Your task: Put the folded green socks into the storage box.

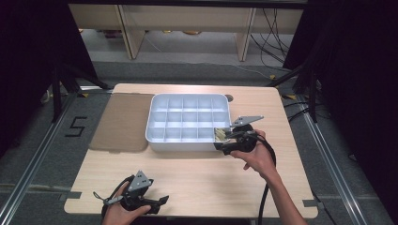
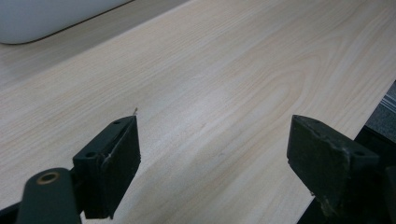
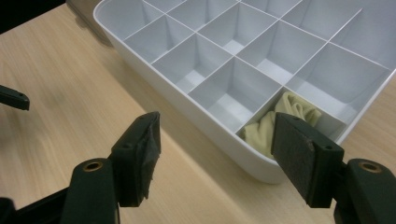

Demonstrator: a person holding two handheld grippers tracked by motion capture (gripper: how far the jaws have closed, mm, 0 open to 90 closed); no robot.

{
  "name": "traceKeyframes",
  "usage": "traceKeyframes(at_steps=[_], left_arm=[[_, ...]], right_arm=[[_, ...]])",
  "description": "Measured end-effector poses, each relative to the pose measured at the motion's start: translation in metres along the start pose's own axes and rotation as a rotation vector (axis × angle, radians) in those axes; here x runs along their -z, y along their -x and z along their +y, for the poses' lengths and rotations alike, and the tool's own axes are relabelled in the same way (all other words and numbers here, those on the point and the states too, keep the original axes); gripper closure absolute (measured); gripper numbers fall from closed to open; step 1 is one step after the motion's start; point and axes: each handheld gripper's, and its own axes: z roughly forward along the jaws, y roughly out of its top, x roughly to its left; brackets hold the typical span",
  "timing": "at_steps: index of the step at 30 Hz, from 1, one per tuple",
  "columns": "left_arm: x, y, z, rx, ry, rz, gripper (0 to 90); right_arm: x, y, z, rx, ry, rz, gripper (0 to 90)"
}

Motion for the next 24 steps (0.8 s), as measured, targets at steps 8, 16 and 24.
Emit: traceKeyframes(at_steps=[8,16,24], left_arm=[[0.0,0.001,0.0,-0.002,0.004,-0.001,16.8],[0.001,0.001,0.001,-0.015,-0.003,0.0,17.0],[0.002,0.002,0.001,-0.003,-0.002,0.01,17.1]], right_arm=[[0.001,-0.007,-0.005,0.022,-0.001,0.011,34.0],[0.0,-0.013,-0.016,0.001,-0.018,0.015,33.4],[0.002,-0.01,-0.027,0.011,-0.012,0.001,30.9]])
